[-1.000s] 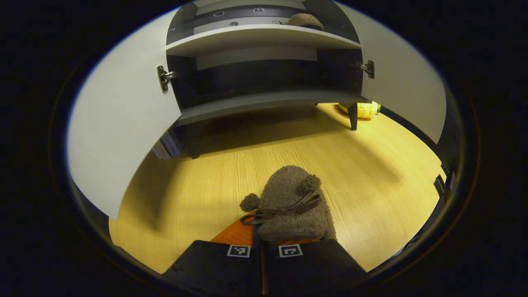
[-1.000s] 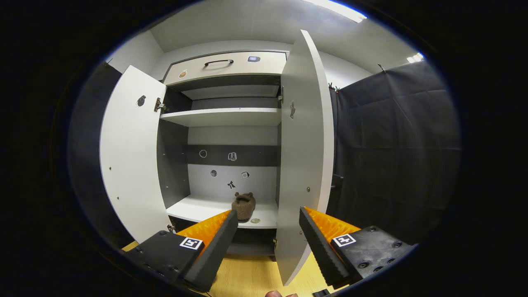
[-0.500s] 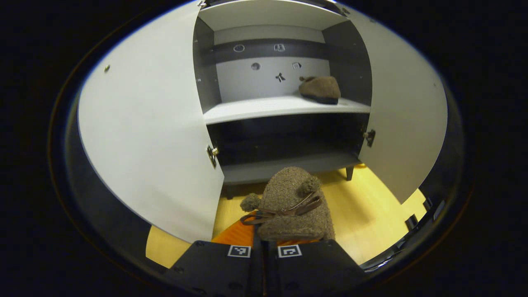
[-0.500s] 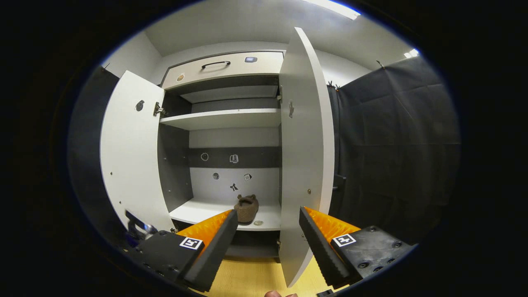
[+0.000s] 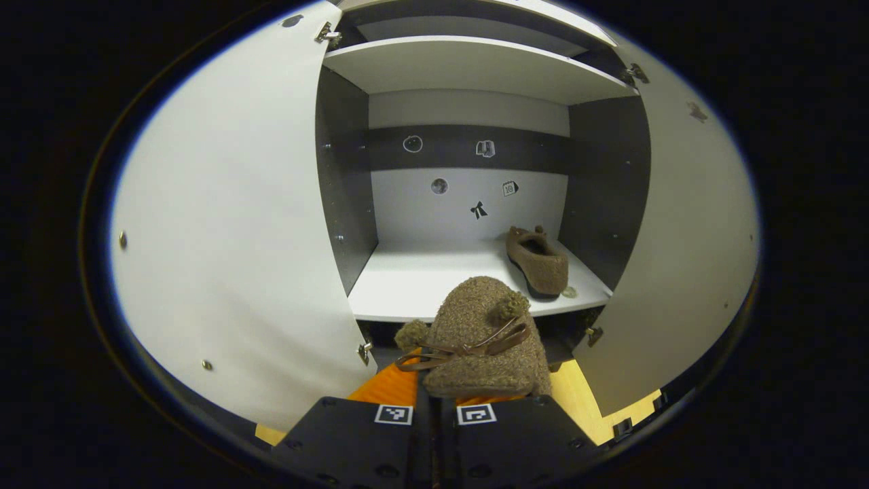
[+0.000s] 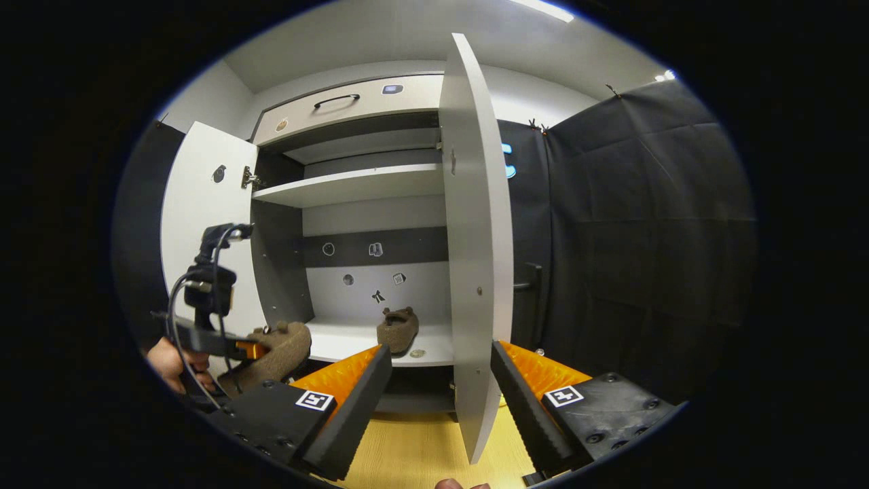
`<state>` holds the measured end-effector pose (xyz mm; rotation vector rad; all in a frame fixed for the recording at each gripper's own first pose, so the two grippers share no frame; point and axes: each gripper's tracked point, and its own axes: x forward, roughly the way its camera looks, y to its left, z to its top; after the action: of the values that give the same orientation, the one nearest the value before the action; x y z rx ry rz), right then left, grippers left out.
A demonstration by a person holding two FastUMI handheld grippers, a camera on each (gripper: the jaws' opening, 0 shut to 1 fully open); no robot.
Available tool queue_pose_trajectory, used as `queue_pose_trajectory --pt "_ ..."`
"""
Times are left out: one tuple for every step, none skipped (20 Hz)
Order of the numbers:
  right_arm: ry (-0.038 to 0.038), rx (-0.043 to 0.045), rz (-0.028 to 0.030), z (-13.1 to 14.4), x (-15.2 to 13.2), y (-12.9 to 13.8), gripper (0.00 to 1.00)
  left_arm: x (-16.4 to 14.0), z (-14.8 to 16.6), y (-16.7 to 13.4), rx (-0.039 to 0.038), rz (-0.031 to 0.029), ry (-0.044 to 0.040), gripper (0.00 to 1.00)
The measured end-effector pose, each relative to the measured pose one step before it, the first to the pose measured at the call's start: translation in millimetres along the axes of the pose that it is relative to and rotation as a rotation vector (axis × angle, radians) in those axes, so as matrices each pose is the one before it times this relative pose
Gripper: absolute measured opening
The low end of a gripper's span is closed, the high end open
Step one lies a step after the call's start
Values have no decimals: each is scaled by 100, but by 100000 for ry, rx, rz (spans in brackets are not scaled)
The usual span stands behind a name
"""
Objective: Grab one shoe with the right hand and put it into the shoe cabinet, grab the other shoe with the left hand and put it into the shoe cabinet; then close the right door with the right hand and the left door with the left hand.
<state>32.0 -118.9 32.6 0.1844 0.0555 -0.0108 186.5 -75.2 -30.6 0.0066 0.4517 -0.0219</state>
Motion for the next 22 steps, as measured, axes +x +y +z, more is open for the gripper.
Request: queue_pose_trajectory --pt "603 678 -246 -163 -211 -242 97 1038 1286 280 1145 1990 -887 10" --pt "426 390 -423 -158 -269 -407 97 1325 1085 87 687 1491 -137 9" --pt "359 38 -622 -165 -256 -535 97 1296 1006 -93 -225 670 -351 10" --pt "383 -358 -622 -143 -138 -506 96 1244 1035 -130 -961 -7 28 9" --pt "597 -300 -948 -203 -213 -701 96 1277 1160 -77 -1285 58 -846 9" --pt "373 -40 -645 -106 -163 -520 97 1149 1105 7 -978 470 -434 10" --pt "561 174 -1046 -113 -114 -681 97 1218 1130 9 67 1073 -1203 9" --pt "471 415 -850 -80 -148 -646 97 1254 920 -41 812 975 -288 9" --pt "359 421 -882 -39 -169 -601 97 1363 720 -98 1724 892 -47 10" --pt "177 52 -997 -31 -50 -651 97 1580 362 -206 1586 804 1142 10" --pt "149 -329 -1188 -42 -2 -692 97 1698 327 -371 1312 333 1559 9" --pt "-7 -475 -1173 51 -1 -792 97 1755 148 -538 465 -188 1683 9" --pt "-138 -388 -1396 89 -4 -798 97 1591 77 -303 29 293 1440 9" --pt "-41 -217 -1264 104 95 -813 97 1864 38 -231 113 701 1331 9" --pt "36 -178 -1358 72 61 -822 97 1627 -91 -283 847 705 1564 9" --pt "-48 -169 -1327 25 105 -833 97 1559 -183 -281 1440 651 1532 9" --pt "213 -111 -1413 -17 208 -741 97 1357 -259 -234 1721 701 1945 9" --pt "532 -14 -1334 -130 318 -719 97 1257 -367 -185 1639 925 1995 9" --pt "492 221 -1295 -131 356 -726 97 1109 -315 -137 1335 1033 1914 10" --pt "543 401 -1136 -79 374 -640 97 1089 -281 -314 1118 152 1312 10" --pt "466 525 -1082 -212 297 -626 97 675 -164 -219 576 -165 927 9" --pt "358 520 -948 -47 287 -535 97 529 -256 -185 658 -332 940 9"
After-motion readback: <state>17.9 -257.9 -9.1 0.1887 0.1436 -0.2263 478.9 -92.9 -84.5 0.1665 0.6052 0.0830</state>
